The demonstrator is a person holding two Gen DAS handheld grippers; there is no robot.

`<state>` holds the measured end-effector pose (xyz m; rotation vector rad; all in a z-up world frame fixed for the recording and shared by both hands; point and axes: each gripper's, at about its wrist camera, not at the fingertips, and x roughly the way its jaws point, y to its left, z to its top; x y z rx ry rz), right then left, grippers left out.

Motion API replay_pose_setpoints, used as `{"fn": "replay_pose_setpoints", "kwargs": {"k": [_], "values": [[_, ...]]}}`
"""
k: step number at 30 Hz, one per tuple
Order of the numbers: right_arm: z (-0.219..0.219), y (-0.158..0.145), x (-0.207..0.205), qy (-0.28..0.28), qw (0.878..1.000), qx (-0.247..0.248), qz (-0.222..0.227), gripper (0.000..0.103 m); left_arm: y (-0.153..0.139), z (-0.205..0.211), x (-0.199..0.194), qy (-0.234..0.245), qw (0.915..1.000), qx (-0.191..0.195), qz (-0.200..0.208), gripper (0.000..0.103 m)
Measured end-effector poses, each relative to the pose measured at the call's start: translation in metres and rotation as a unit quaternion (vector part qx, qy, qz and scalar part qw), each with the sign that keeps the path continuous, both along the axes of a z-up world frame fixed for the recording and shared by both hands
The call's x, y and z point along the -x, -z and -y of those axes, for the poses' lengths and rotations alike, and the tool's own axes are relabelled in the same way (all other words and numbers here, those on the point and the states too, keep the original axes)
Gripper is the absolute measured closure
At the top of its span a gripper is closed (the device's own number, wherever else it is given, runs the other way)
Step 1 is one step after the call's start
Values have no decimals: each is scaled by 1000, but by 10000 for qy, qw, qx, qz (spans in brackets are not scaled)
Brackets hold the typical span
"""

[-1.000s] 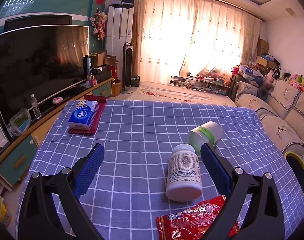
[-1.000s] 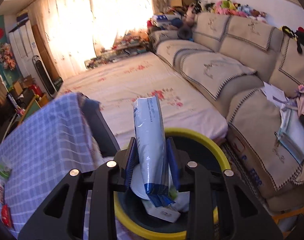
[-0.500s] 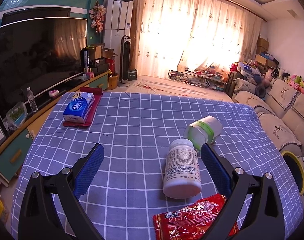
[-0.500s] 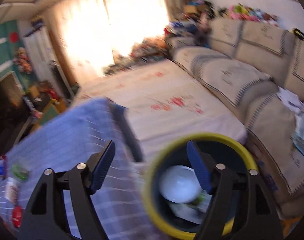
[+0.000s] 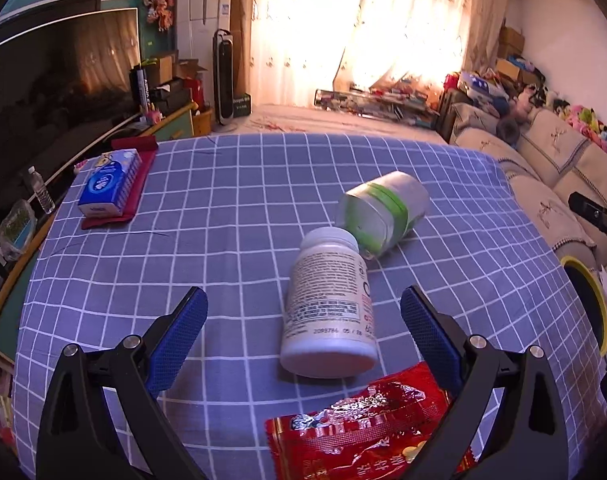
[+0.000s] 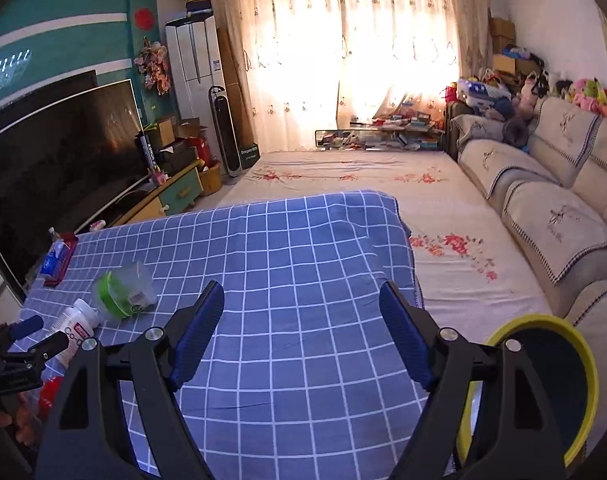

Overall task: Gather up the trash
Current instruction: 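Reach to the white pill bottle and grasp it with the left tool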

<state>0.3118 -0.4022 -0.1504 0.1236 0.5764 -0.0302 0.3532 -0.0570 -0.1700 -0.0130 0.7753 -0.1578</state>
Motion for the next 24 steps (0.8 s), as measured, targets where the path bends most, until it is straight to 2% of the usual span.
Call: {"fn": "replay_pose_setpoints", "kwargs": {"k": [3,7,12,18,24], "values": [[-1,2,0,-26,10000,-63,-11,27,3,3,-8,-29,9998,-68,-178,9],[-2,3,1,-27,9999,-101,-21,27,9,4,-16,-42,9991,-44,-409,19],[2,3,-1,-7,9999,-126,-28,27,10,7,-20,-29,9988,-111,-483,30],[1,8,-5,-12,9999,-115,-116,27,11,13,-22,74,9980,-192,-600,56],[0,12,-9,-14,9998,-108,-190,27,3,8,-15,61,9986,-186,-488,56]]}}
